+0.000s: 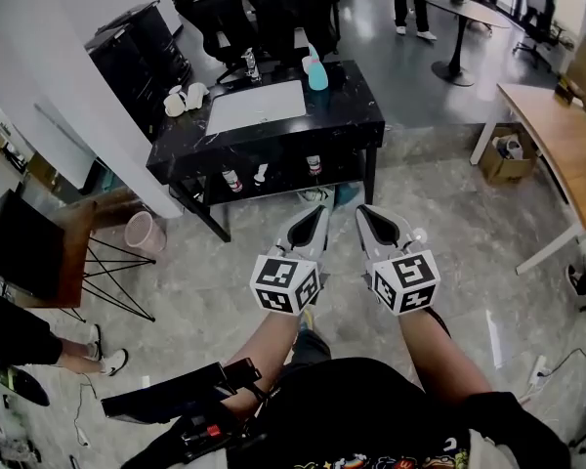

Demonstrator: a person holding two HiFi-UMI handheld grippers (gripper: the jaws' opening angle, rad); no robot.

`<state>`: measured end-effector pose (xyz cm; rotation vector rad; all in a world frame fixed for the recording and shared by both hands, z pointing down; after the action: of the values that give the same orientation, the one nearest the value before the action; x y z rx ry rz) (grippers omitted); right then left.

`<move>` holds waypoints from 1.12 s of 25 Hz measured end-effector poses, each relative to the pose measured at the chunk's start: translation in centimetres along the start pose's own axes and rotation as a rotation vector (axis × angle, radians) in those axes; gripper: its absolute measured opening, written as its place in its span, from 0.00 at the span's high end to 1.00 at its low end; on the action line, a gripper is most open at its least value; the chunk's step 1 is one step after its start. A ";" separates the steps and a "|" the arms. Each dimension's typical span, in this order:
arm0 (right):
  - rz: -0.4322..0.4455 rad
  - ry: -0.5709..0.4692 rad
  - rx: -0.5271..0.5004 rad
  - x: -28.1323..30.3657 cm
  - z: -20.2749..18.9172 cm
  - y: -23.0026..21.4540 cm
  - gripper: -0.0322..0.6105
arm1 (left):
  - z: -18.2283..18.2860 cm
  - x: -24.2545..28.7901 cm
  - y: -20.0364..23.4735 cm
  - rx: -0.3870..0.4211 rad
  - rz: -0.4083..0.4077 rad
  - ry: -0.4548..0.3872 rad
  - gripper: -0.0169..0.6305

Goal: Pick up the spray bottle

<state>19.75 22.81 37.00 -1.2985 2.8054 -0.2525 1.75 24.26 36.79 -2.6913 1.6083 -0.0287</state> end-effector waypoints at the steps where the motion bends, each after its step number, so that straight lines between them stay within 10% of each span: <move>1: -0.009 0.000 -0.002 1.3 0.2 -0.3 0.91 | 0.0 0.9 1.2 -0.003 -0.008 -0.004 0.97; 16: -0.134 -0.036 -0.001 25.3 2.8 -0.7 0.91 | 2.1 12.5 24.5 0.036 -0.140 -0.038 0.97; 28: -0.161 -0.004 0.001 35.2 2.2 -5.6 0.91 | 0.8 20.4 32.2 0.016 -0.144 -0.024 0.97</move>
<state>1.36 -7.81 36.89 -1.5243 2.7002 -0.2558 -16.90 -8.99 35.78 -2.7784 1.3994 -0.0104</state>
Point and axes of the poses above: the fingertips, and each gripper's own axes: x forward along the fingers, y to its left, z out of its top, the point moved 10 cm from there along -x, backward along the fingers, and after that the axes turned 7 degrees about x, right-handed, at the moved point
